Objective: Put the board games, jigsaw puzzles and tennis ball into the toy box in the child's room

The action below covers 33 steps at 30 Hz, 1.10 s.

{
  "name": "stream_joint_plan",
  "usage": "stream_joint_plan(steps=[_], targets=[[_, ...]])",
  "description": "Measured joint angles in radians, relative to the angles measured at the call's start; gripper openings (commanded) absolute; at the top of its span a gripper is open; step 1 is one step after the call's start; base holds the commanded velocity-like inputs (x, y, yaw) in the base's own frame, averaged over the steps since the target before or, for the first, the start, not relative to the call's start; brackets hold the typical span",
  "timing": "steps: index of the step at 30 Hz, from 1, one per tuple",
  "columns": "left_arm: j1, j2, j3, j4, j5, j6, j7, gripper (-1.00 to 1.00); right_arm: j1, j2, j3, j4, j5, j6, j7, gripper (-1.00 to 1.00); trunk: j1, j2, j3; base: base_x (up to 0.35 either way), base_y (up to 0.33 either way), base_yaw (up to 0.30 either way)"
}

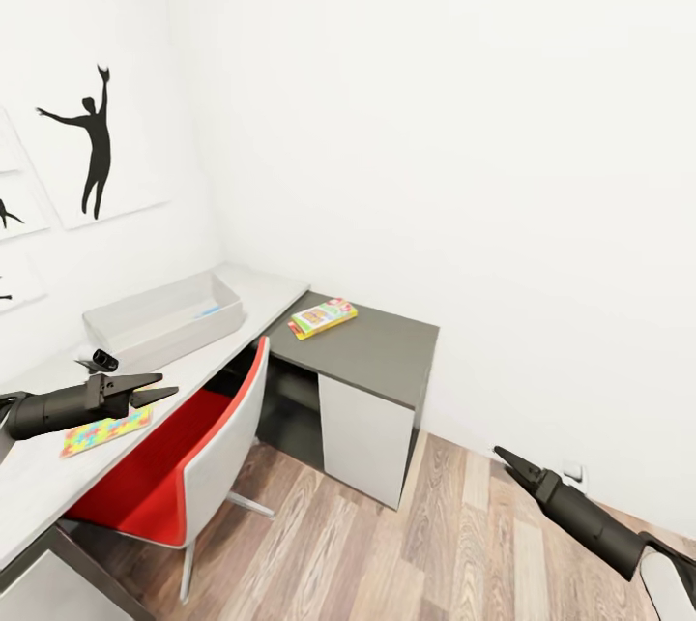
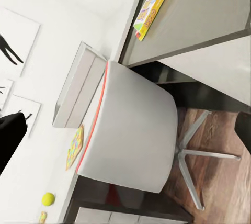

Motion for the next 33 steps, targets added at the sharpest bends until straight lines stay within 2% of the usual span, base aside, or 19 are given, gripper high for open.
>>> stream_joint_plan(steps=[2,6,33], targets=[[0.0,0.0,0.0,0.0,0.0,0.0,0.0,1.0,0.0,-0.004,0.0,0.004,0.002,-0.005,0.032,1.0,0.0,0.0,0.003,0.0,0.0,-0.167],[0.0,-0.001,-0.001,-0.001,0.0,0.0,0.0,1.0,0.0,-0.009,-0.001,0.008,0.004,-0.017,0.052,1.0,0.0,0.0,0.008,0.0,0.0,-0.187],[0.0,-0.001,-0.002,-0.001,0.0,-0.001,0.0,1.0,0.0,-0.011,-0.001,0.023,0.006,-0.042,0.056,1.0,0.0,0.0,0.043,-0.035,0.0,-0.211]])
